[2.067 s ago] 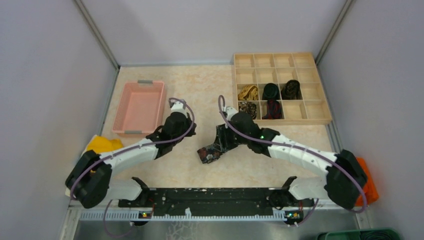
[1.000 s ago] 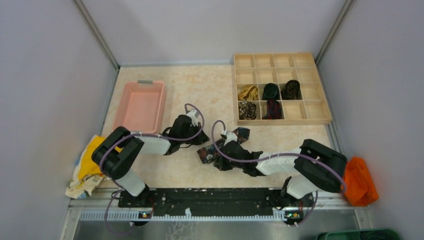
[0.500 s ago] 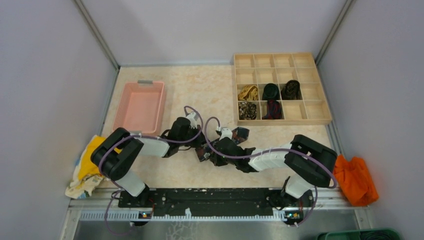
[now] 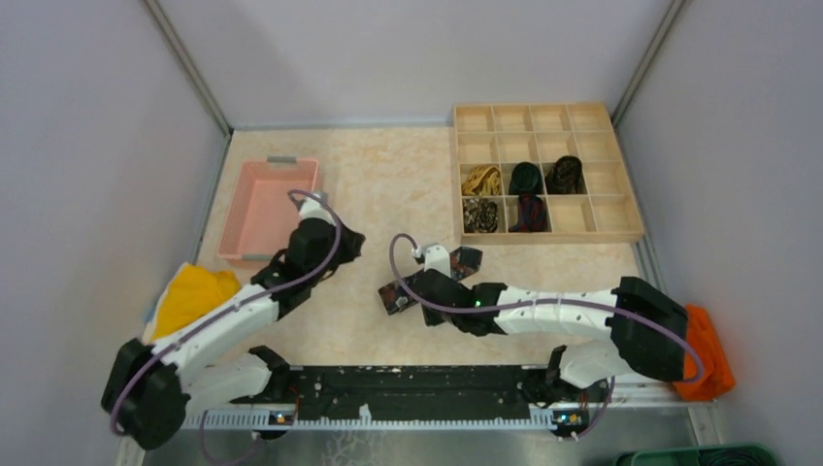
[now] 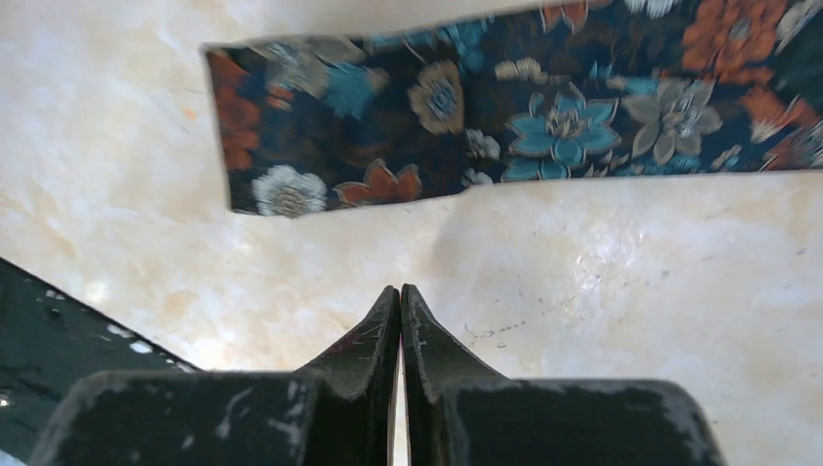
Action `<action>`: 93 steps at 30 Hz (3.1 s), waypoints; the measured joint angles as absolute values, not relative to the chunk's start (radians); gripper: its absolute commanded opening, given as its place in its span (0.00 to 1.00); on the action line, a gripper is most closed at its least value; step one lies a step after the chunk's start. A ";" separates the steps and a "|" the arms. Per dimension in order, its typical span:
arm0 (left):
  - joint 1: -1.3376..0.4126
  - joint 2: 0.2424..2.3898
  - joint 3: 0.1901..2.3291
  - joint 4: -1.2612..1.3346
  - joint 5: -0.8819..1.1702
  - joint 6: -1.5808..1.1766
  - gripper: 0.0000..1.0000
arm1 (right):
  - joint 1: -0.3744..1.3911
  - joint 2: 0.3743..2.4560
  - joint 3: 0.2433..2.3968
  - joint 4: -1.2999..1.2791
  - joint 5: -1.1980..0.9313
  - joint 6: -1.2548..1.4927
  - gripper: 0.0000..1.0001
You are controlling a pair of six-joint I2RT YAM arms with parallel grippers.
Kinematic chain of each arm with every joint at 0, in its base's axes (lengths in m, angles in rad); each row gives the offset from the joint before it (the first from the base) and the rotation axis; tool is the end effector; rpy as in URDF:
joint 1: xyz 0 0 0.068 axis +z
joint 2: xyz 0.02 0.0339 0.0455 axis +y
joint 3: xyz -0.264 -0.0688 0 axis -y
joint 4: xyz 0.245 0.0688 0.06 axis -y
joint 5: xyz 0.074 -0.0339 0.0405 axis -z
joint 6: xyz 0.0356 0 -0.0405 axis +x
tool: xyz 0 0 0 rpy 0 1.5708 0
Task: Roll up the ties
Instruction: Roll the tie at the center of the board.
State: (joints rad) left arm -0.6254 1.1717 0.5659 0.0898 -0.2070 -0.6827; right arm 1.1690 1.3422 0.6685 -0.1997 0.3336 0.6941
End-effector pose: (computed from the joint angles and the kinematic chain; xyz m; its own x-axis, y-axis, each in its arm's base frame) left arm 0.2051 -0.1390 0.2129 -0.5804 -0.3425 -0.7388 0.0797 0.8790 -0.4701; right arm 0.1117 0.2331 0.1822 -0.7341 -0.1821 -0.6542 -0.4134 0.8841 0.2179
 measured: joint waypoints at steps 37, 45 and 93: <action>-0.625 0.391 0.680 -0.412 -0.574 -0.620 0.00 | 1.330 2.062 1.465 -0.809 0.775 0.519 0.68; -0.625 0.390 0.680 -0.410 -0.561 -0.614 0.00 | 1.279 2.062 1.407 -0.765 0.815 0.525 0.40; -0.625 0.633 0.721 -0.229 -0.426 -0.552 0.00 | 0.849 1.637 0.753 0.217 -0.488 0.670 0.32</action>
